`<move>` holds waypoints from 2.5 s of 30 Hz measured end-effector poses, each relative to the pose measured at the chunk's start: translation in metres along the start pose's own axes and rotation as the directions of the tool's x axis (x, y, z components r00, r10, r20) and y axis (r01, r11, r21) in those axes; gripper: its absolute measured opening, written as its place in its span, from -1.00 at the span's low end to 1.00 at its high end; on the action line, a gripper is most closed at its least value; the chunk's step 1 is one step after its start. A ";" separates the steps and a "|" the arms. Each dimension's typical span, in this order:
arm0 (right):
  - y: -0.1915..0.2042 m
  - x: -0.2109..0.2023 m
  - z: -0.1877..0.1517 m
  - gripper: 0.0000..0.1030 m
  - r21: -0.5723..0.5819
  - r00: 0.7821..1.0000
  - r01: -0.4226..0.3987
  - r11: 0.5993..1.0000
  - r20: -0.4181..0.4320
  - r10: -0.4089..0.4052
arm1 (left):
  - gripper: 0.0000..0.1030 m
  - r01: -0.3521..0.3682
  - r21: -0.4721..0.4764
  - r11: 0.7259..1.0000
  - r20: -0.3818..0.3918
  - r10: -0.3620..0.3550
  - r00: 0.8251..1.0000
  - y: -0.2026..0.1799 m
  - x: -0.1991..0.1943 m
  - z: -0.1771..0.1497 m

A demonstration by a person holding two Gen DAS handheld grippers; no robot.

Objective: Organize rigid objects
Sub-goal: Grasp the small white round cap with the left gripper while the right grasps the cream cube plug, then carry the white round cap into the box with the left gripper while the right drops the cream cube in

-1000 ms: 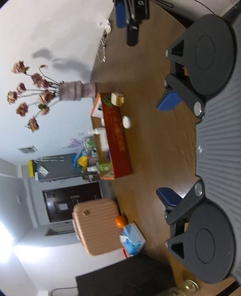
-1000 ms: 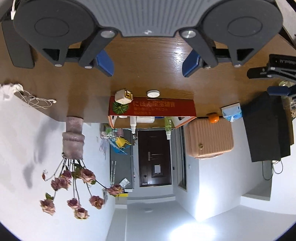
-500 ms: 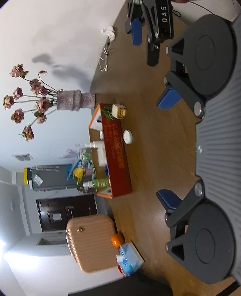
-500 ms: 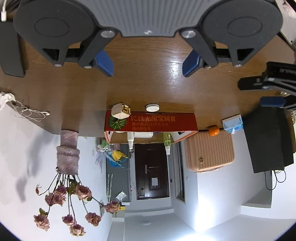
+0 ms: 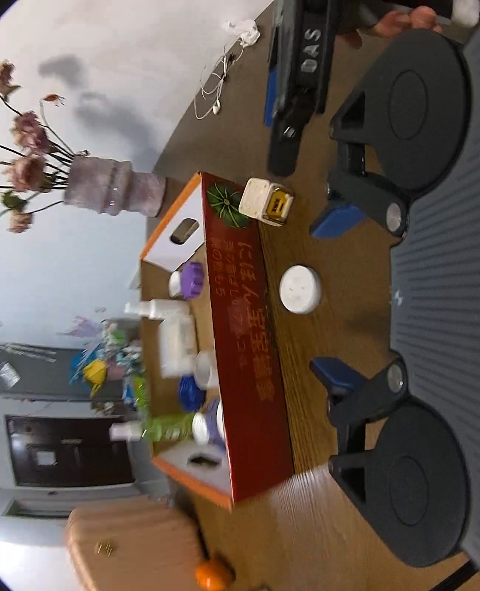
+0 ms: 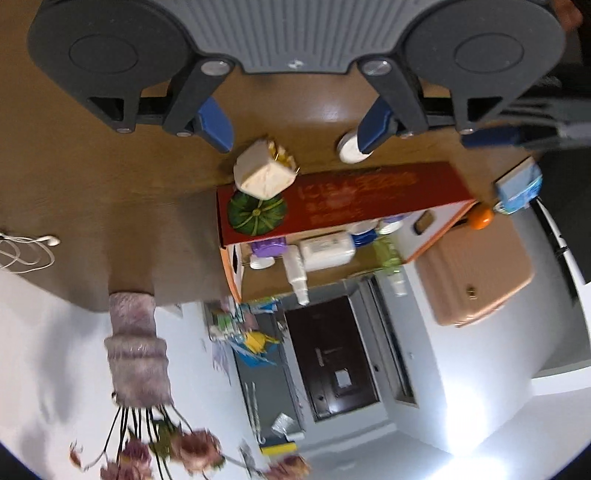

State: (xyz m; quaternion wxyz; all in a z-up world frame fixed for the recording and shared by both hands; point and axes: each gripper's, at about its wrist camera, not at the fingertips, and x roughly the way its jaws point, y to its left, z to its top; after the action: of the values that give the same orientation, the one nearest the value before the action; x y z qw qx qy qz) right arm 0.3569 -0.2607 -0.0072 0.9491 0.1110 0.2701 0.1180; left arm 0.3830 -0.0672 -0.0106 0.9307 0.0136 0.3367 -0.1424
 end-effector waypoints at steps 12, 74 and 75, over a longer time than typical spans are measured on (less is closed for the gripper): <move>-0.019 0.092 0.022 0.04 0.063 0.996 0.074 0.995 -0.046 -0.071 | -0.22 -0.030 0.048 0.998 -0.032 0.031 0.999 -0.009 0.067 0.011; 0.050 -0.029 0.005 -0.27 -0.263 0.998 -0.041 0.964 0.030 0.051 | -0.23 0.054 0.004 0.999 0.152 -0.053 0.987 0.018 -0.046 0.045; 0.045 -0.017 0.025 -0.27 -0.254 0.997 -0.034 0.967 0.052 0.049 | -0.23 0.054 0.001 0.999 0.137 -0.054 0.989 0.021 -0.026 0.067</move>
State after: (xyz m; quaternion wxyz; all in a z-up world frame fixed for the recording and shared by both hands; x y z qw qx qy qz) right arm 0.3485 -0.2266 0.0343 0.9602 -0.0019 0.2228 0.1682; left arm 0.4114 -0.0487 0.0563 0.9474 -0.0067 0.2726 -0.1676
